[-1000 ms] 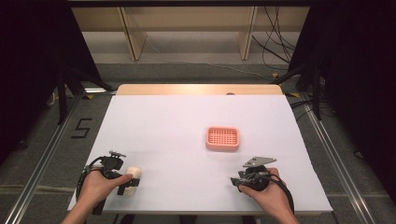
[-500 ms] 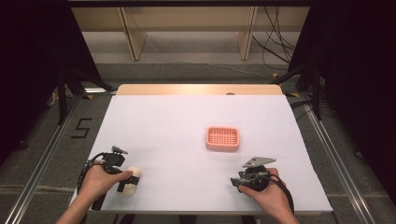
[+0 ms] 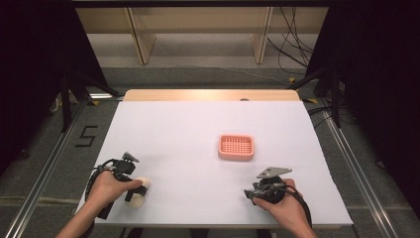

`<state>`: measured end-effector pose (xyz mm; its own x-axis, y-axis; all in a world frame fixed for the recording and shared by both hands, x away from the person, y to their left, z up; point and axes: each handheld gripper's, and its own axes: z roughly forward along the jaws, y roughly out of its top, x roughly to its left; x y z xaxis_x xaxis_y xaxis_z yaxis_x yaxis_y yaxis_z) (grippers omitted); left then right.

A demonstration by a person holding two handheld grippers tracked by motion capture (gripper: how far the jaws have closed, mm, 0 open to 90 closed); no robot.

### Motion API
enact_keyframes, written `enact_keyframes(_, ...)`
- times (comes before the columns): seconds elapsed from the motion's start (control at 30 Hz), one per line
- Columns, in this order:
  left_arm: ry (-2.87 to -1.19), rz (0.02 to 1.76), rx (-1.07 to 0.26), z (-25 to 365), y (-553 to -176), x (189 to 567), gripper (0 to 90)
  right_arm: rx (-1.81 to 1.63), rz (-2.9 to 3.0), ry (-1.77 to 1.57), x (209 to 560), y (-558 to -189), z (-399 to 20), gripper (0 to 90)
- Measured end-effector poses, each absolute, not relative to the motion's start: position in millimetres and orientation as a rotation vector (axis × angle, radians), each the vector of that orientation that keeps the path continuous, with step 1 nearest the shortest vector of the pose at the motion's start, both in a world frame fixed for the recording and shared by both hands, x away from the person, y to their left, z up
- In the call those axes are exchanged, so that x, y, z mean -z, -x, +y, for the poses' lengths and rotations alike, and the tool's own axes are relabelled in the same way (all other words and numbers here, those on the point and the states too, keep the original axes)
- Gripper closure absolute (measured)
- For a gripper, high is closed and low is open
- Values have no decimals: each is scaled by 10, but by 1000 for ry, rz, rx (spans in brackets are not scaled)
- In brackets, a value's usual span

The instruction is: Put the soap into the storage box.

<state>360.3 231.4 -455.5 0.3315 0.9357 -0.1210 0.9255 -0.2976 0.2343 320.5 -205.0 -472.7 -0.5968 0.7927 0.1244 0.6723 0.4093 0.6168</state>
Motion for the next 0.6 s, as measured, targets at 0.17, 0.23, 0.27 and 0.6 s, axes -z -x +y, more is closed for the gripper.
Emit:
enact_keyframes(0.17,-2320,1720,-30,2271,-3600,4573,404,-965,2469,-1318,4735,-3199,-2035,547)
enact_keyframes(0.23,-2339,1707,-22,2273,-3607,4581,415,-971,2475,-1277,4740,-3212,-2043,546)
enact_keyframes(0.27,-2359,1701,-4,2279,-3614,4578,415,-951,2489,-1283,4727,-3208,-2045,545)
enact_keyframes(0.6,-2429,1689,14,2254,-3644,4612,462,-936,2498,-1296,4724,-3196,-2040,543)
